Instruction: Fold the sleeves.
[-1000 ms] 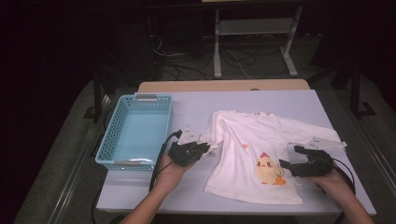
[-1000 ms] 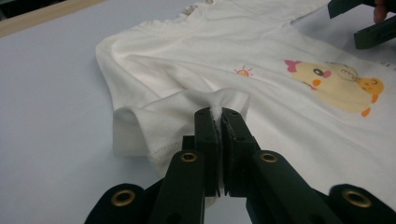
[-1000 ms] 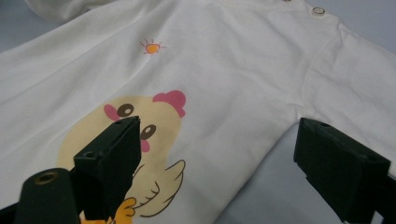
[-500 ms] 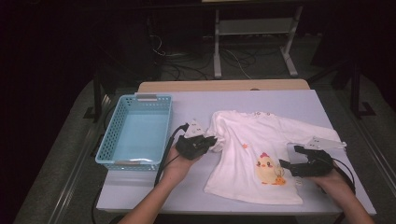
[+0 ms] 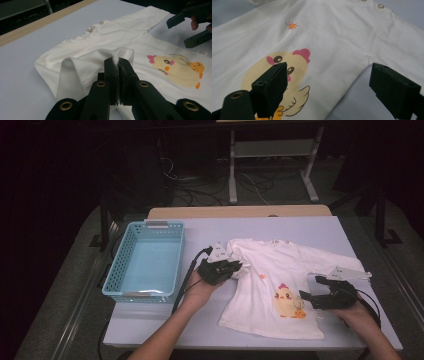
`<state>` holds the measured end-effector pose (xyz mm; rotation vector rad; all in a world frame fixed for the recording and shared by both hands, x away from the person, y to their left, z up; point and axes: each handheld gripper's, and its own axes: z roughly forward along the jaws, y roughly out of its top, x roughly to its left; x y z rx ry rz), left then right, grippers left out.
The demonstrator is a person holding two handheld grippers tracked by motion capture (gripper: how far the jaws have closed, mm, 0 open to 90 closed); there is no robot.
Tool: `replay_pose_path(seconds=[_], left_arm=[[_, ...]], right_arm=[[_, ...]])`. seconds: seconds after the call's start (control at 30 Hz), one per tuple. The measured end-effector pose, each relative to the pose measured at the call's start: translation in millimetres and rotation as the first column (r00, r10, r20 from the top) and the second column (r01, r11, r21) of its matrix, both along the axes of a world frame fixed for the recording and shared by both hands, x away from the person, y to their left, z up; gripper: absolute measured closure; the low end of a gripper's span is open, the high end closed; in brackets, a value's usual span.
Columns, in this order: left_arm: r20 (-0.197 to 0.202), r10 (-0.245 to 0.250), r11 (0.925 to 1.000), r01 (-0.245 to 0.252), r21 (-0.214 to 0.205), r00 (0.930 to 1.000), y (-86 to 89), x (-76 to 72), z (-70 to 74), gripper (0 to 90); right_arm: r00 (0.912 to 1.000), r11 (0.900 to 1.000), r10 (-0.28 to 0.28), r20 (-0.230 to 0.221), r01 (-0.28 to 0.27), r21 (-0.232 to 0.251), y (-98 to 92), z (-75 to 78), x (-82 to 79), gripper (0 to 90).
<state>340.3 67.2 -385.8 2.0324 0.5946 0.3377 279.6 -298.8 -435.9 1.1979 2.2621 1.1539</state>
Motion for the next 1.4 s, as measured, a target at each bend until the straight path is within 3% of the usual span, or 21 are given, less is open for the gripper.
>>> replay_pose_path(seconds=[0.33, 0.8, 1.4], left_arm=[[0.025, -0.028, 0.9996, 0.028, -0.001, 0.9993, -12.8, 11.0, 5.6, 85.0], [0.029, -0.07, 0.9975, 0.07, -0.011, 0.9971, -36.8, 35.6, 12.9, 85.0], [-0.017, -0.129, 0.9906, 0.128, -0.05, 0.9915, -77.9, 54.2, -3.5, 85.0]], right_arm=[[1.0, 1.0, -0.007, 0.006, 0.007, 0.005, -0.8, 1.2, -0.6, 14.2], [1.0, 1.0, -0.006, 0.002, 0.006, 0.007, -0.3, 0.3, -0.3, 14.2], [1.0, 1.0, -0.002, 0.004, 0.002, 0.004, 0.4, 0.2, 0.5, 14.3]])
